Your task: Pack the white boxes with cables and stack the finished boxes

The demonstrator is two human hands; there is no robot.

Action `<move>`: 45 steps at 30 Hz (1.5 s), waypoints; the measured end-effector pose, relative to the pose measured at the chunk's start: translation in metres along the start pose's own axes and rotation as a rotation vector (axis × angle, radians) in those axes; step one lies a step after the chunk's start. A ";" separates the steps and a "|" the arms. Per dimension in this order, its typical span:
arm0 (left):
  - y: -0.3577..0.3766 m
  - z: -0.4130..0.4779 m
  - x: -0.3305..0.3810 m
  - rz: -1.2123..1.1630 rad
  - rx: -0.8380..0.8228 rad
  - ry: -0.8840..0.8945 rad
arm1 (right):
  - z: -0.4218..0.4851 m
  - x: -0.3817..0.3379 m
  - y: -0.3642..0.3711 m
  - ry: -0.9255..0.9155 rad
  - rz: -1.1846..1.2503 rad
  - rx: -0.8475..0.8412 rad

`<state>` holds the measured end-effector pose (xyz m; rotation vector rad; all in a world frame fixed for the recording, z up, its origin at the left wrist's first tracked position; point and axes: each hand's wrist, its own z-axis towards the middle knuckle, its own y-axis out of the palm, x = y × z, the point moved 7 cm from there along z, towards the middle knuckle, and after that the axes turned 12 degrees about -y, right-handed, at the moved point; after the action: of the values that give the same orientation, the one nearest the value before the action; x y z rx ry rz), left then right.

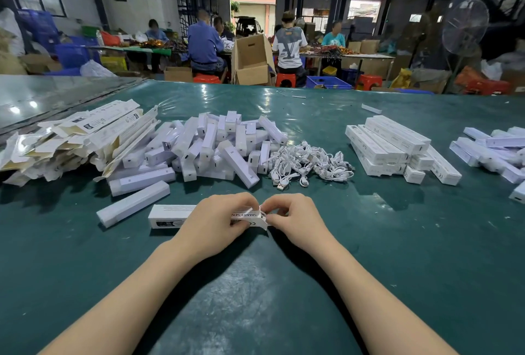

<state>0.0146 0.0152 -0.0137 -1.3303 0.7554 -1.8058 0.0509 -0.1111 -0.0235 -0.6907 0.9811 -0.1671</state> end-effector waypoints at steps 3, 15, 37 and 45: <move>-0.001 0.000 -0.003 -0.004 -0.006 -0.028 | 0.001 0.001 -0.003 -0.032 -0.085 0.058; 0.004 0.004 -0.001 0.056 -0.026 -0.041 | 0.003 -0.002 0.004 -0.055 -0.263 -0.003; 0.009 0.004 0.001 0.018 0.032 -0.024 | 0.005 0.009 0.008 0.123 -0.091 -0.126; 0.006 0.006 0.003 0.133 0.078 -0.022 | 0.000 0.004 0.013 0.000 -0.126 -0.180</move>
<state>0.0208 0.0091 -0.0152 -1.2185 0.7371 -1.6958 0.0511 -0.1028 -0.0337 -0.9186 0.9603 -0.1906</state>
